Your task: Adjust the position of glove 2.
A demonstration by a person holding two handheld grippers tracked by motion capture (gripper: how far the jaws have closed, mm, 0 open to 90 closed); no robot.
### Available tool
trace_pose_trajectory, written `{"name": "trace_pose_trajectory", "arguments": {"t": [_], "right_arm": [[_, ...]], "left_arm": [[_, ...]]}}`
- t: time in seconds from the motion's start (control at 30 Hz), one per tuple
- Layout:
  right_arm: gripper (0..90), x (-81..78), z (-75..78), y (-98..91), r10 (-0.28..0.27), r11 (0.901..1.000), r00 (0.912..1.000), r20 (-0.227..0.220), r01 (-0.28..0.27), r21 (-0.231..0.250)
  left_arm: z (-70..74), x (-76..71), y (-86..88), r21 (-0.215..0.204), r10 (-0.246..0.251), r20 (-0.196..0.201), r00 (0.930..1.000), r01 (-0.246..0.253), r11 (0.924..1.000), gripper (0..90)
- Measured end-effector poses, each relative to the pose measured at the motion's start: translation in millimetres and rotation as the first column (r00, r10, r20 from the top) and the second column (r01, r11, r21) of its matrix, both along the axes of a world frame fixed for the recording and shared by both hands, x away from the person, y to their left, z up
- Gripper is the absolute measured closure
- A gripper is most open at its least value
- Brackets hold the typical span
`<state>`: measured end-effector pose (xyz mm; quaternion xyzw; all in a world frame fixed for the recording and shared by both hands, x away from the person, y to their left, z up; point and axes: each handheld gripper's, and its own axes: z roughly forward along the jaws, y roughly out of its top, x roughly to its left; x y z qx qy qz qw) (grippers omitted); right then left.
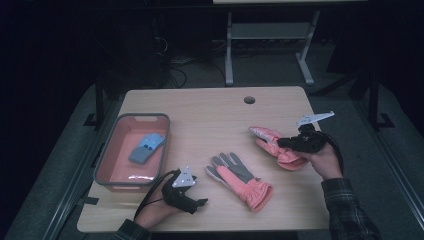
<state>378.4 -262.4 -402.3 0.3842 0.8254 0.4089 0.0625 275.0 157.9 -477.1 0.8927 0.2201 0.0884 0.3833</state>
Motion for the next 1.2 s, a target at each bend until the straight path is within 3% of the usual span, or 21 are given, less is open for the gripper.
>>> {"name": "trace_pose_trajectory", "arguments": {"t": [0.57,0.8,1.2], "right_arm": [[88.7,-16.3,26.5,17.4,0.071,0.9961,0.9953,0.065,-0.074,0.048],[88.8,-29.3,32.5,34.9,0.132,0.9885,0.9887,0.071,-0.136,0.066],[88.8,-47.5,31.6,60.6,0.232,0.967,0.97,0.074,-0.238,0.091]], "left_arm": [[0.1,0.6,0.2,0.003,-0.004,0.005,1.0,0.004,1.0,13.2],[0.1,0.6,0.2,0.002,-0.006,0.004,1.0,0.006,1.0,13.2],[-0.2,0.4,-0.1,-0.003,-0.002,0.003,1.0,0.002,1.0,13.2]]}}
